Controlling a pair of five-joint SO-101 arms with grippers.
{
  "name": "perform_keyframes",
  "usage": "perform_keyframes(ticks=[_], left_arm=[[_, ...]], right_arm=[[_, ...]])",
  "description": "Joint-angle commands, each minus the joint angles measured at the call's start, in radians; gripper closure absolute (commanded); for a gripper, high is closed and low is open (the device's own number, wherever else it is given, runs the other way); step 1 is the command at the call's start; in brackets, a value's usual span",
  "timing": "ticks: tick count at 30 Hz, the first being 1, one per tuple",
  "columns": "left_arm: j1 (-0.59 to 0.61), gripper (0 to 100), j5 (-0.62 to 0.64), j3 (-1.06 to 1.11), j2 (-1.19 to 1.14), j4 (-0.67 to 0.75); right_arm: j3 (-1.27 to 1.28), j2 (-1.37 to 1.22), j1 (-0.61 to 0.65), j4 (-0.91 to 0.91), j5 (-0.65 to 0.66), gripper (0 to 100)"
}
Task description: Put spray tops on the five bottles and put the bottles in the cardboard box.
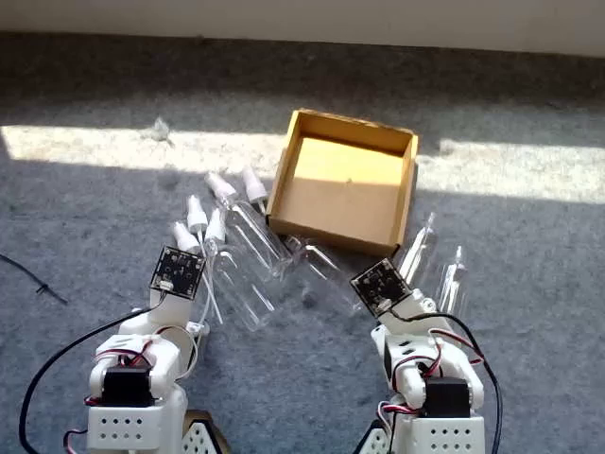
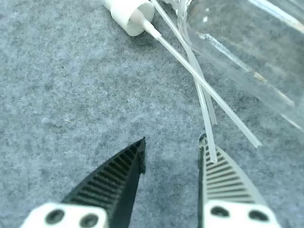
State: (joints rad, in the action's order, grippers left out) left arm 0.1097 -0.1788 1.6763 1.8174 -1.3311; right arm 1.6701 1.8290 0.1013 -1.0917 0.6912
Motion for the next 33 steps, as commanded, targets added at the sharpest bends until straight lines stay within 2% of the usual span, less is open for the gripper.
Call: perform_keyframes(ticks=[1, 4, 8, 16, 20, 26, 30, 33], left_arm=[[0.005, 83, -0.005, 0.019, 0.008, -0.002], [0.005, 83, -0.005, 0.019, 0.008, -0.002], [0.005, 83, -0.002, 0.019, 0.008, -0.002], [0.012, 83, -0.006, 0.019, 0.008, 0.005], [0.013, 83, -0.006, 0.019, 0.008, -0.002], [0.013, 83, -0.006, 0.019, 0.008, -0.002], [0.019, 83, -0.006, 0.019, 0.008, -0.002], [0.067, 83, -0.006, 0.019, 0.008, -0.002]], right_arm=[[0.166, 0.007, 0.073, 0.015, 0.003, 99.4], [0.165, 0.007, 0.079, 0.019, -0.008, 99.4], [0.124, 0.004, 0.038, 0.03, -0.11, 99.4], [-0.252, -0.039, 0.028, -0.082, -0.184, 99.3], [-0.429, -0.274, 0.042, -0.082, -0.212, 95.1], [-0.714, -0.792, 0.203, -0.127, -0.222, 90.3], [-0.929, -1.046, 0.234, -0.196, -0.338, 90.0], [-1.115, -1.196, 0.16, -0.275, -0.483, 90.0]])
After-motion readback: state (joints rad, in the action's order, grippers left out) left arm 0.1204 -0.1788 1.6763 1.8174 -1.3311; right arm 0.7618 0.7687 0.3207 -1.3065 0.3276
